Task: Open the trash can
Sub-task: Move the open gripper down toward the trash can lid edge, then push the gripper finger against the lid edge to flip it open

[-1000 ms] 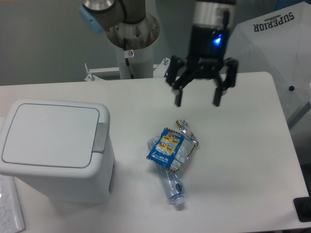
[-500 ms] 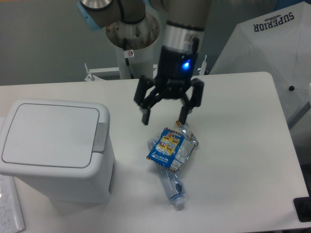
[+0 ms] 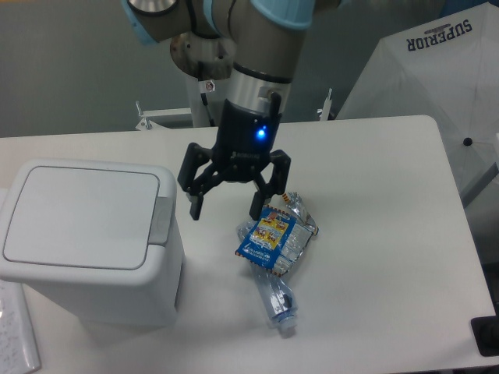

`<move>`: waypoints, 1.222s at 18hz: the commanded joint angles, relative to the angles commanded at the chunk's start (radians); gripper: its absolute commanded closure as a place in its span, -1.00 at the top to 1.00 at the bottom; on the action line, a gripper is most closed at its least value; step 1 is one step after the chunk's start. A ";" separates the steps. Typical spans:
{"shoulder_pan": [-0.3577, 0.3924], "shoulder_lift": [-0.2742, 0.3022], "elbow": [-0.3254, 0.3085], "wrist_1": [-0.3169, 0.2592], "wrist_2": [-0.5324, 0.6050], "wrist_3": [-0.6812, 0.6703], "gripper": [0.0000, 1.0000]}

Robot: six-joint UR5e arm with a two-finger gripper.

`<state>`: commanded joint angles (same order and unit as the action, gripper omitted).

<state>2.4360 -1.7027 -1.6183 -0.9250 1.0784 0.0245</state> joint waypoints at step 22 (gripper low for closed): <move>-0.032 -0.031 -0.005 0.029 0.002 0.003 1.00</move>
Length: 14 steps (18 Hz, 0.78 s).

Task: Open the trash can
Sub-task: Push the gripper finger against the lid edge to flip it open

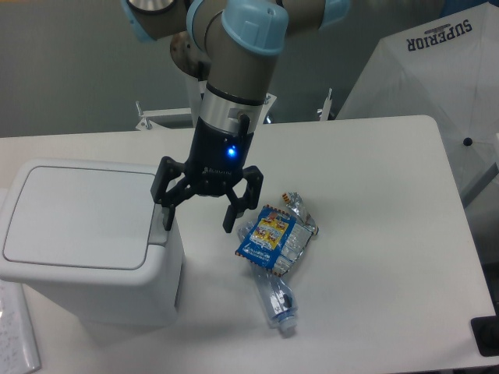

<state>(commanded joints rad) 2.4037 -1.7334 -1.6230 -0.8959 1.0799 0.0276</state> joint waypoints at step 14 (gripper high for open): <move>-0.008 -0.006 -0.009 0.000 0.002 0.000 1.00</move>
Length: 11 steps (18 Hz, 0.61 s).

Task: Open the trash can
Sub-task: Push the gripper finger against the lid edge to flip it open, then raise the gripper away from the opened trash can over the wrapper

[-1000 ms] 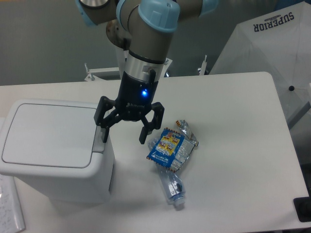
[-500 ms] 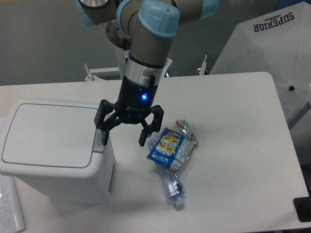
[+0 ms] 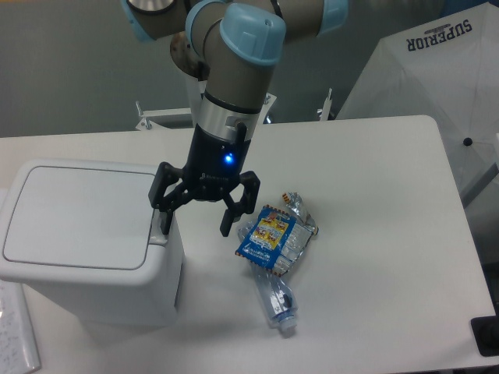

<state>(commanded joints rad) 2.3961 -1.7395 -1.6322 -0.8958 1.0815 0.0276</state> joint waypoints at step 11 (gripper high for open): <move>0.003 0.006 0.046 0.000 0.003 0.008 1.00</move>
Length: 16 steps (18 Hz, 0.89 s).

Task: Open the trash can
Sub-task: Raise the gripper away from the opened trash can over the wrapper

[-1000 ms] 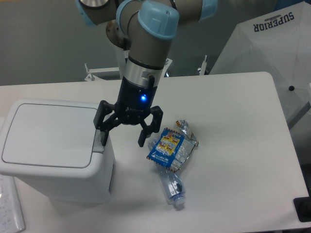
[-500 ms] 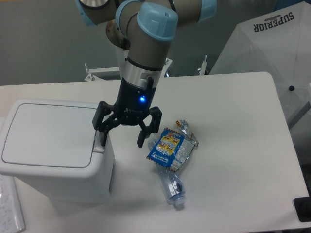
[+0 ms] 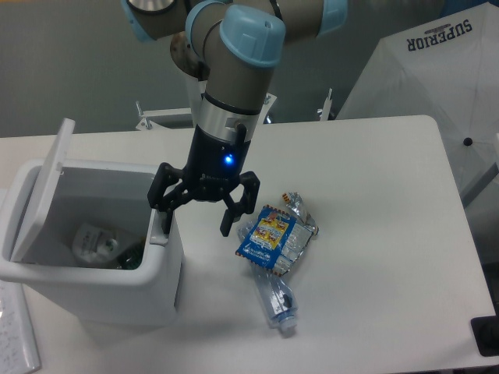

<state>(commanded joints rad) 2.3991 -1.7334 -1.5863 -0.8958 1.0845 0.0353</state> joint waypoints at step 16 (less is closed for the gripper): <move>0.193 0.017 -0.003 0.020 0.452 0.556 1.00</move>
<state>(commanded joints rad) 2.5924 -1.7165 -1.5892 -0.8759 1.5365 0.5915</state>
